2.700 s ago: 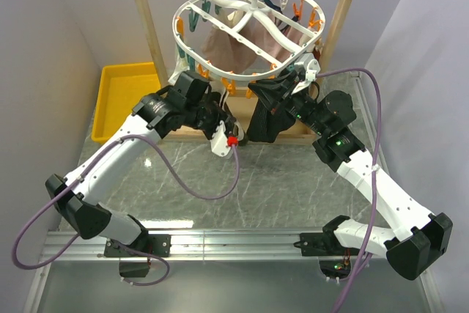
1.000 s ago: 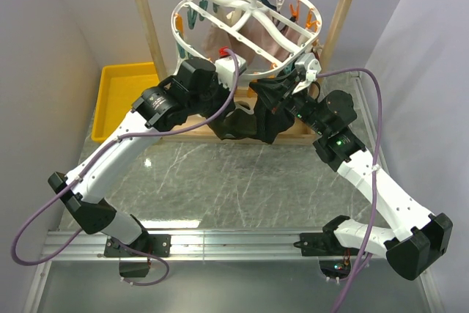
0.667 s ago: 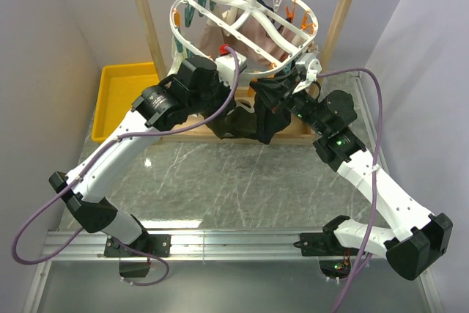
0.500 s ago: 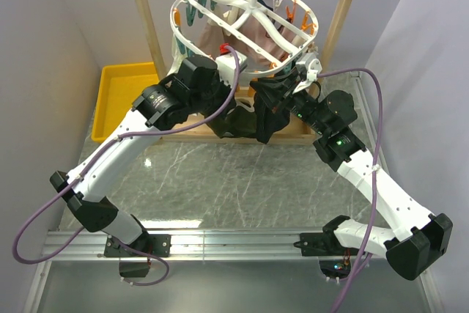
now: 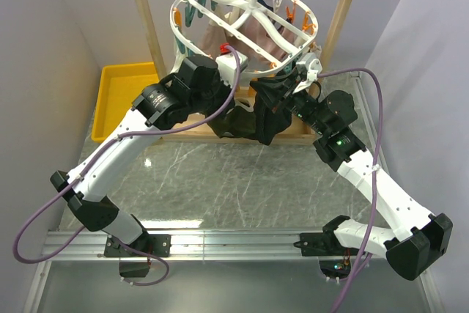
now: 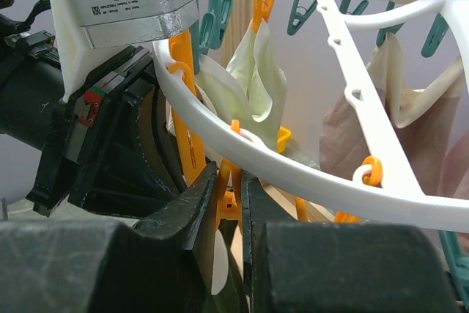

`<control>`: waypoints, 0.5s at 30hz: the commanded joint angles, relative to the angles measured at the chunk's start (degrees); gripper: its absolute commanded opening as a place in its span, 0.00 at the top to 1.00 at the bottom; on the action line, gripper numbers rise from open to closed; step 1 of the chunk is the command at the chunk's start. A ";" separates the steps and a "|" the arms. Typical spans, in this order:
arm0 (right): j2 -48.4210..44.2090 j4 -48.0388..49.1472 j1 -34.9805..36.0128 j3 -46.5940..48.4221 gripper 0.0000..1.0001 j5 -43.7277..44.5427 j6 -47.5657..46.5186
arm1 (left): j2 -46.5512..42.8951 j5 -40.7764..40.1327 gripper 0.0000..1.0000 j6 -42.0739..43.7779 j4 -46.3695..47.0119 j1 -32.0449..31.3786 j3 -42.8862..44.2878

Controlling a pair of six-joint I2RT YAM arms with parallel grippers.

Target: Clip the underwear to the hanger

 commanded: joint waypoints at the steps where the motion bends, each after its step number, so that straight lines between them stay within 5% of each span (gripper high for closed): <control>1: -0.78 -1.64 0.61 -0.45 1.00 -4.11 0.13 | -2.40 0.02 1.00 1.43 6.56 0.10 1.13; 6: -0.69 -1.46 0.70 -0.37 1.00 -4.11 -0.14 | -1.96 -0.59 1.00 0.90 6.99 0.10 2.80; 15: -0.60 -1.81 0.70 0.25 1.00 -2.18 -0.23 | -10.57 1.17 1.00 3.89 15.23 -0.08 -11.58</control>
